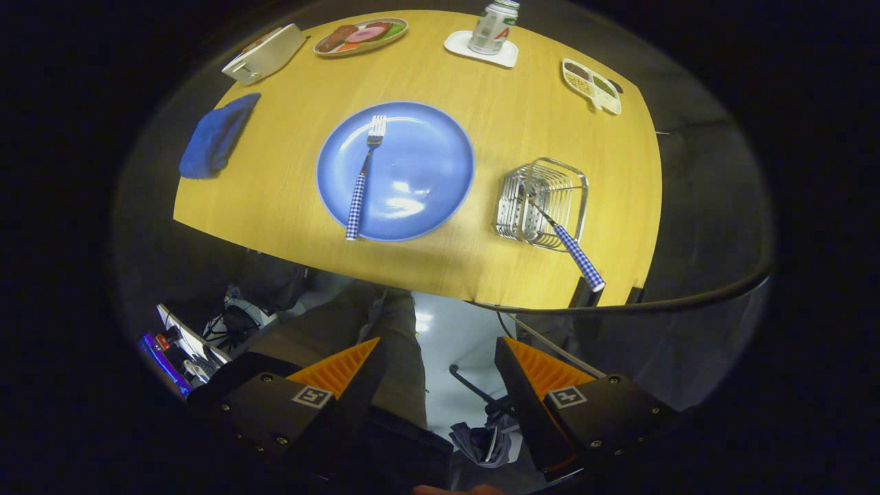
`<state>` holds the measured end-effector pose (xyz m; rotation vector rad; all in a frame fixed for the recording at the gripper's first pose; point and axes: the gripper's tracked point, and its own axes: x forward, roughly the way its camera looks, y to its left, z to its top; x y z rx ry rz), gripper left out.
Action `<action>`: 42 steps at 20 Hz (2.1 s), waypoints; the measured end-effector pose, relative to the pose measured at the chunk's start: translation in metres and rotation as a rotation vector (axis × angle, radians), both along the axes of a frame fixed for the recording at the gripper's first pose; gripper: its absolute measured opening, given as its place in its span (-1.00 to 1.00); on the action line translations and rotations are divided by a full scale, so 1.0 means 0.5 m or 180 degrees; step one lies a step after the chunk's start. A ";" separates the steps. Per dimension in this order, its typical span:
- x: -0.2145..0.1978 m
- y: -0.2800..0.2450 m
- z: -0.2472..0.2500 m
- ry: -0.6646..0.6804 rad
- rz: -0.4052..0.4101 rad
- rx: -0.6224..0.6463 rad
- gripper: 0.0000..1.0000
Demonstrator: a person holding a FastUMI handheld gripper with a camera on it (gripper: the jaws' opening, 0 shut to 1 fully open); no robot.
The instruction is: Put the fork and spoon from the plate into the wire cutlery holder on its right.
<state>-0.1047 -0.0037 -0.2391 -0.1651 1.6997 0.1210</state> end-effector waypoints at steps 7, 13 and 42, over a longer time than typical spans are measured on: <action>0.078 0.115 -0.049 -0.0006 0.0031 0.0117 0.95; 0.138 0.162 -0.086 -0.0015 -0.0070 0.0209 0.95; 0.164 0.198 -0.249 0.0218 -0.0417 0.0483 -0.86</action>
